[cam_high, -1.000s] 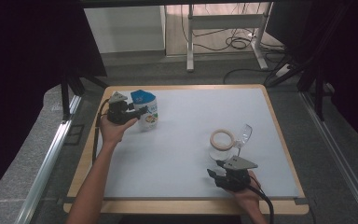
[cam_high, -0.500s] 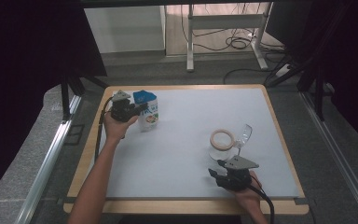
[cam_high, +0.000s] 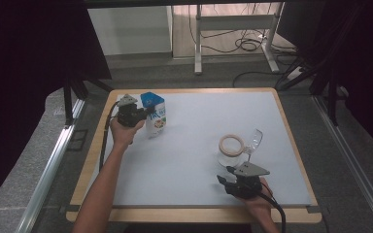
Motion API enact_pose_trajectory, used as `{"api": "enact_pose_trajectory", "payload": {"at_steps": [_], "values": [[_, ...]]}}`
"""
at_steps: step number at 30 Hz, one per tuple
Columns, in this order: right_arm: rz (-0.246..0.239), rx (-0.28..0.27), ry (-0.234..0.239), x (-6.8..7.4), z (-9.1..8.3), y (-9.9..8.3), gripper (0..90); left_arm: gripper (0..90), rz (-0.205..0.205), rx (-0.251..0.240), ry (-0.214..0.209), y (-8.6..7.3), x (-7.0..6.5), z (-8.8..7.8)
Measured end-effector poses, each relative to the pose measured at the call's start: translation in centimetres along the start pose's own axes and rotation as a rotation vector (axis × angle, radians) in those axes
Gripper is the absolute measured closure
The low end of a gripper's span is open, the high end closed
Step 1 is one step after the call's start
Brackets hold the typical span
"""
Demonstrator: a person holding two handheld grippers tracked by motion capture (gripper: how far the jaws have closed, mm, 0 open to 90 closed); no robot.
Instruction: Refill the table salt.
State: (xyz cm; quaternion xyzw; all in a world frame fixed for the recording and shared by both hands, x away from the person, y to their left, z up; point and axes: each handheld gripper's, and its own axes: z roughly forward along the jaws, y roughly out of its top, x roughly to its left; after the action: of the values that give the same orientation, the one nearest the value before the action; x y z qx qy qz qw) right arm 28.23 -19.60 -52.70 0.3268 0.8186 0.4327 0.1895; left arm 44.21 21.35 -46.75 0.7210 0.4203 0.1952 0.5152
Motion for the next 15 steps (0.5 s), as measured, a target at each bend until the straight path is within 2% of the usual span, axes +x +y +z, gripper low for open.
{"api": "enact_pose_trajectory", "payload": {"at_steps": [6,15], "values": [[0.002,-0.008,-0.005,0.0,-0.1,0.0,48.5,89.9,0.017,-0.011,-0.018,0.4,-1.0,-0.2],[-0.007,-0.016,-0.003,0.3,0.0,0.0,48.5,89.9,0.024,-0.045,-0.076,1.2,-2.9,-1.6]]}}
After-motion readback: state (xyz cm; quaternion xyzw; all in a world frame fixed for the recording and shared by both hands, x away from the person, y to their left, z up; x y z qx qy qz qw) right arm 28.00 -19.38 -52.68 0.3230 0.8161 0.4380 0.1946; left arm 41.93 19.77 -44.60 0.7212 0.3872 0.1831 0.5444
